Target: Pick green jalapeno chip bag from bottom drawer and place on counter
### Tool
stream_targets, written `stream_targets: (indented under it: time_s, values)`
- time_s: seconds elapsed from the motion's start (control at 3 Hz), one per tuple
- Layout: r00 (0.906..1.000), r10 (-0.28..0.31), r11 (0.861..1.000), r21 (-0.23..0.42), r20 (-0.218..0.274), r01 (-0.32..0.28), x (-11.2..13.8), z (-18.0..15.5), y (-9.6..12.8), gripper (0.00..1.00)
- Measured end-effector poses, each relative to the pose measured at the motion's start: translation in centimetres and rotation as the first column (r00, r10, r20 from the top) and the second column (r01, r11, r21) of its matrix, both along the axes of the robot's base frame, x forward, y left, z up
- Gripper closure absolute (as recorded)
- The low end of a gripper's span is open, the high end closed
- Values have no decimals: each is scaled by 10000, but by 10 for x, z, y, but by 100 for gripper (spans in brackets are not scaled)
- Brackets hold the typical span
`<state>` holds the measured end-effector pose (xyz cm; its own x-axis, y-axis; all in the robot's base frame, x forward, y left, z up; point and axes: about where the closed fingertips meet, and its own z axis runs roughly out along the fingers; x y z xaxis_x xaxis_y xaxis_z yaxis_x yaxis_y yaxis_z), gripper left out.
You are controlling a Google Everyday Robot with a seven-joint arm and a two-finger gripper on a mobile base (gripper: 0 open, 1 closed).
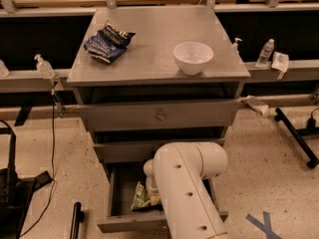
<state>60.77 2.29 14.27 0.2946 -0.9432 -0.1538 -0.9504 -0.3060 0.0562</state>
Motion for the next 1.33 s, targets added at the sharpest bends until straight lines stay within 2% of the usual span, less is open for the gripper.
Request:
stream_targets:
  time_s: [0.33, 0.67, 1.0, 1.33]
  values:
    - [10000, 0, 10000, 1, 0, 0, 0, 0, 0, 100]
    - [9961, 608, 9935, 928, 641, -666, -1, 47, -1, 100]
    - [9751, 1253, 9508, 2587, 1832, -1708, -10, 136, 8, 100]
    - [9479, 1603, 8988, 3561, 2752, -2554, -20, 210, -4, 100]
